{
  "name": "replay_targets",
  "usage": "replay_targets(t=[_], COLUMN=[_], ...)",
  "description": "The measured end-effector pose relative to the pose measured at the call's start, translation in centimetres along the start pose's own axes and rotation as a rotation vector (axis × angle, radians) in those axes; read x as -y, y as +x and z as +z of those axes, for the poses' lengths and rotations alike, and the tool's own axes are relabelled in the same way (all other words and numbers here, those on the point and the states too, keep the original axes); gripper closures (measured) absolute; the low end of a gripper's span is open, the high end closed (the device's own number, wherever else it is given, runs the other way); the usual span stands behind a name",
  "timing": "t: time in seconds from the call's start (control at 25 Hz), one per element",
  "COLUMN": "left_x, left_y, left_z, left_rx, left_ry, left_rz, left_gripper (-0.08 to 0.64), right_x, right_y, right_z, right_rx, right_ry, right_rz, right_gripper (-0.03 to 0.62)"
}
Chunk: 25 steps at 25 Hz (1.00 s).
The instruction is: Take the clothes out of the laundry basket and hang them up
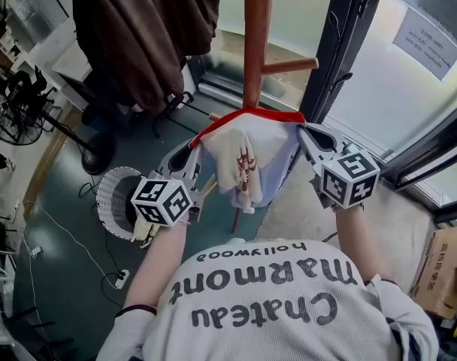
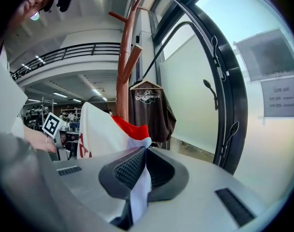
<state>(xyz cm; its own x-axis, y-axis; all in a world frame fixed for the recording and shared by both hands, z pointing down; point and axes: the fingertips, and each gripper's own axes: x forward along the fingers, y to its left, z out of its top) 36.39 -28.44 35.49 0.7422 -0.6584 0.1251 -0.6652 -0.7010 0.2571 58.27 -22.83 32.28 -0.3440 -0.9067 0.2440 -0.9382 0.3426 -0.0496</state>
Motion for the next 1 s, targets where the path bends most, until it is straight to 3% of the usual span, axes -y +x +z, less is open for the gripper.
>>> replay_targets(t=[0.4, 1.0], left_x=[1.2, 2.6], left_y=[0.6, 1.0], left_z=[-2.8, -4.3], left_rx=[-0.049, -0.073], left_ry=[-0.045, -0.067], left_rz=[-0.050, -0.106], left_gripper=[0.538, 0.542], right_x=[-2.6, -6.4], right_y=[2.0, 4.1], right_z=[-3.7, -5.8], right_rx=[-0.076, -0.127], right_ry=[0.019, 0.040], right_rz=[0.057, 0.130], right_gripper=[0.560, 0.560])
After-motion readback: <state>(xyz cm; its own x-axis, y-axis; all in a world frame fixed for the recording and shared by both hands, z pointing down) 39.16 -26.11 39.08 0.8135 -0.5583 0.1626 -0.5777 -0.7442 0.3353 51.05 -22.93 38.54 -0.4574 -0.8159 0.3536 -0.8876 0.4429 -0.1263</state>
